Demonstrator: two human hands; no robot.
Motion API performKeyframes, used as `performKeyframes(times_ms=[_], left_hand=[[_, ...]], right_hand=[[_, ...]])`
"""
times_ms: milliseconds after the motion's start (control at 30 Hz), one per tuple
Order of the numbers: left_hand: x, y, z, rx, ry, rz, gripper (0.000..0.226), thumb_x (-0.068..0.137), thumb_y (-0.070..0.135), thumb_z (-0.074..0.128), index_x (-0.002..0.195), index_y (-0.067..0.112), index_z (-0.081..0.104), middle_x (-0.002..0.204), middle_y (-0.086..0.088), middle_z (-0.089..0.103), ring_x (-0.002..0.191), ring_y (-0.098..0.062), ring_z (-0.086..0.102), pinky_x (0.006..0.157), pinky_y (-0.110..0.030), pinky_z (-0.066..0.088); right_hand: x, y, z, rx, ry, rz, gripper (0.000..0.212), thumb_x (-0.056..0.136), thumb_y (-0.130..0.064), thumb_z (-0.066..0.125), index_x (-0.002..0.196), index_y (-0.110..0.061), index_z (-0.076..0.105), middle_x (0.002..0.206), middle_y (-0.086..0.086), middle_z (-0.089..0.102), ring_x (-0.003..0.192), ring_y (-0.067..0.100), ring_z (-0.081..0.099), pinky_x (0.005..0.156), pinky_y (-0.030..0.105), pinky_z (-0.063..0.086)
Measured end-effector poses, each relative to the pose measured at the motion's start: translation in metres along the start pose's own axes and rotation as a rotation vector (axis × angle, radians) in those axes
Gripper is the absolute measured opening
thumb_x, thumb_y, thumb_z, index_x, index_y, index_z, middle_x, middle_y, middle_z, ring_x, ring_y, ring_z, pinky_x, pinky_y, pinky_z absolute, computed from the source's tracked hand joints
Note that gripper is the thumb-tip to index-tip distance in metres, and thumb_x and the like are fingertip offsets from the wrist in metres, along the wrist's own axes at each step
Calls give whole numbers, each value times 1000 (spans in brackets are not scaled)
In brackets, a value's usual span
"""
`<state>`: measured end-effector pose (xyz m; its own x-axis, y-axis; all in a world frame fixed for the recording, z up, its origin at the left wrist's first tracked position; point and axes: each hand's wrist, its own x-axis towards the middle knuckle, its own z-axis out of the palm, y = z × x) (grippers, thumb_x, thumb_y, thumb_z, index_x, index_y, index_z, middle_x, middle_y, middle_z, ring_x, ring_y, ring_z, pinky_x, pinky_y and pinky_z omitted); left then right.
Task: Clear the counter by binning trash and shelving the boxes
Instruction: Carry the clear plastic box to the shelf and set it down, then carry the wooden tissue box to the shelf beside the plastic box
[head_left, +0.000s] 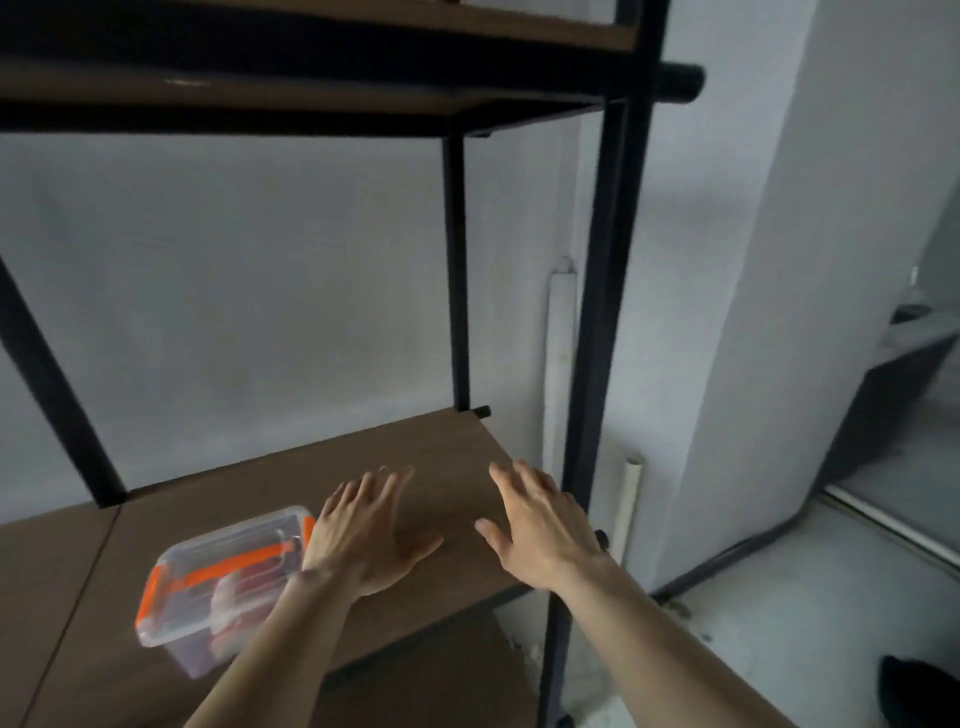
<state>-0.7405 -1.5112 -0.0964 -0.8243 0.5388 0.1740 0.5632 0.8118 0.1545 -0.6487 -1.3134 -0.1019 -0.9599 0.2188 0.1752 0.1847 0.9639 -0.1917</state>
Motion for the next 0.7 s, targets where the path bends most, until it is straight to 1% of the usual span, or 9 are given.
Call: performKeyframes(times_ms=[67,167,267,367,433,500,600,700], left_hand=[[-5,53,2,-7,-26,56,94,77,83,41,155,36,18,161,2,29,147,-23,29,120,-39,21],[-14,135,6,-31,-68,179,96,75,84,41,154,36,17,161,3,28,147,-22,29,120,-39,19],[-21,222,13,-89,-100,327,96,77,81,43,156,33,16,162,2,27,148,-23,26,120,-40,18],[-29,317,24,-126,-132,492,95,78,80,43,156,35,13,164,3,22,150,-22,21,122,-41,16],[-35,383,31,-136,-134,580,95,77,80,44,156,38,13,164,5,22,150,-21,21,122,-42,17],[-44,449,34,-154,-130,678,94,77,80,44,155,39,12,164,6,21,150,-21,20,123,-42,16],[-63,541,39,-174,-125,851,93,78,80,41,156,37,13,164,6,20,150,-21,20,121,-38,15],[-86,626,43,-201,-123,1014,93,77,80,40,155,36,15,164,6,22,149,-21,23,121,-39,18]], right_hand=[[-35,41,-19,-1,13,75,73,96,-55,46,156,-25,17,165,9,20,148,31,27,115,51,35],[-96,109,-51,-41,25,180,72,97,-55,43,156,-23,17,163,10,23,145,32,29,112,50,38],[-165,180,-86,-81,39,333,71,97,-52,41,157,-21,16,163,11,21,144,33,29,111,49,37],[-238,242,-118,-109,83,498,70,97,-52,40,156,-23,17,161,10,26,143,32,30,111,47,36],[-287,277,-138,-126,113,600,69,97,-53,38,156,-22,17,160,10,27,143,33,31,111,48,36],[-336,310,-157,-148,136,702,69,98,-55,37,156,-23,16,163,10,24,145,34,28,113,49,34],[-406,352,-184,-184,170,865,70,98,-57,36,157,-25,15,165,9,19,149,33,24,116,49,32],[-466,387,-207,-218,191,1030,71,98,-58,36,157,-26,13,166,7,18,150,33,22,117,50,30]])
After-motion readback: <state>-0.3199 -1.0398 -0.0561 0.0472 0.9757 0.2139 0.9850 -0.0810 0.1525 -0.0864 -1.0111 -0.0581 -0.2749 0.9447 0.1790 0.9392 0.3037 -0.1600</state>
